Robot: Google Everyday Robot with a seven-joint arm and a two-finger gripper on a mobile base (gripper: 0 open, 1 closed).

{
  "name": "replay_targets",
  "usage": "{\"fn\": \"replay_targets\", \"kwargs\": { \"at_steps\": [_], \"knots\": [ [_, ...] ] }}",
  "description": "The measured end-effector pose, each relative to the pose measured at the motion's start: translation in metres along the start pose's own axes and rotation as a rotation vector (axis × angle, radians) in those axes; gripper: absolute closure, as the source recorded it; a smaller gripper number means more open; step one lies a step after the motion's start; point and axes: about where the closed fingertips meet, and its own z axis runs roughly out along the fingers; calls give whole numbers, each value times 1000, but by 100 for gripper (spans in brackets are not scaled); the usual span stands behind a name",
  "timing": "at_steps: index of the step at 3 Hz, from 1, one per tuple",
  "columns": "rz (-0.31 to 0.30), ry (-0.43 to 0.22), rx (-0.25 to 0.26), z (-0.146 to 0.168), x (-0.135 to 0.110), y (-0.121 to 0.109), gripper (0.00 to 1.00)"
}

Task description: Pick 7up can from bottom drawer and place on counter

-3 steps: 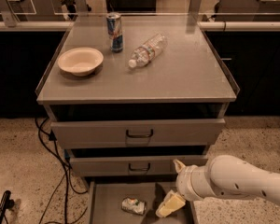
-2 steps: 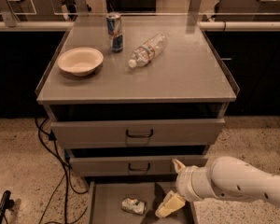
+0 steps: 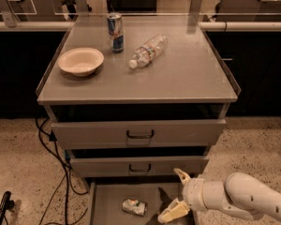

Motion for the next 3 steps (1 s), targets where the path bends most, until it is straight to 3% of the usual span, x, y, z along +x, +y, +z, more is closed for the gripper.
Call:
{"fn": "replay_targets", "kwargs": {
  "at_steps": [2,3],
  "knots": [
    [26,-29,5,7,3,5,0],
    [44,-26,39,25,21,19,0]
  ]
}}
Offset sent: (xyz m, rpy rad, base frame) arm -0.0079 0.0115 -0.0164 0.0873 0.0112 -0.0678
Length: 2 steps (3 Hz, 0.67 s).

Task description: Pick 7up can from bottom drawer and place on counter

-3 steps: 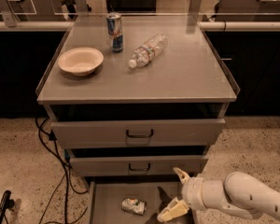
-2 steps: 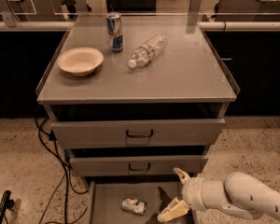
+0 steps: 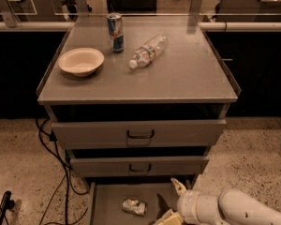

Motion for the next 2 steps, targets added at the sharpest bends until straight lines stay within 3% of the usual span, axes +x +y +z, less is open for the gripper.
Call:
{"fn": "replay_targets", "kwargs": {
  "at_steps": [1,2],
  "knots": [
    [12,7,38,10,18,2,0],
    [-32,22,100,36,37,-10,0]
  ]
}}
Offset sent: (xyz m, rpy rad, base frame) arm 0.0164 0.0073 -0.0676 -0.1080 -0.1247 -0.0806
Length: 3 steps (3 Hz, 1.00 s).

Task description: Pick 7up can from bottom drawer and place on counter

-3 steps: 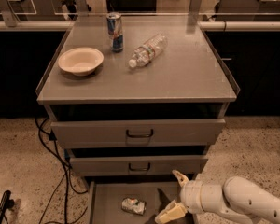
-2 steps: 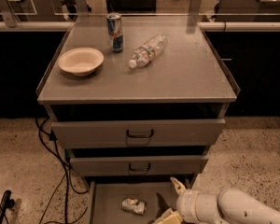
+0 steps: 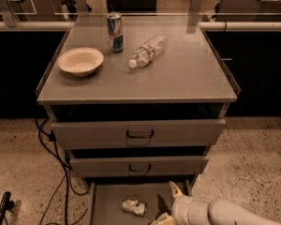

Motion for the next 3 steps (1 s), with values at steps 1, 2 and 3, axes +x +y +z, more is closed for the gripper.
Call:
{"fn": "replay_targets", "kwargs": {
  "at_steps": [1,2,3],
  "knots": [
    [-10,38,-2,34,22,-9,0],
    [-13,40,-10,38,22,-8,0],
    [-33,48,12,41,19,-6,0]
  ]
}}
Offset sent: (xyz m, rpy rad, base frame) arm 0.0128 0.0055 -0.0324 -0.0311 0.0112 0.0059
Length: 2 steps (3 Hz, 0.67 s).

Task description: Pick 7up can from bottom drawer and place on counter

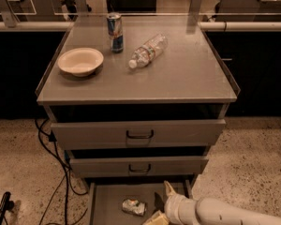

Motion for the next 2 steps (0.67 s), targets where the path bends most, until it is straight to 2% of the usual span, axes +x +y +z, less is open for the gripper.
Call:
{"fn": "replay_targets", "kwargs": {
  "at_steps": [1,2],
  "knots": [
    [0,2,35,24,4,-5,0],
    [-2,5,73,57,22,-20,0]
  ]
}}
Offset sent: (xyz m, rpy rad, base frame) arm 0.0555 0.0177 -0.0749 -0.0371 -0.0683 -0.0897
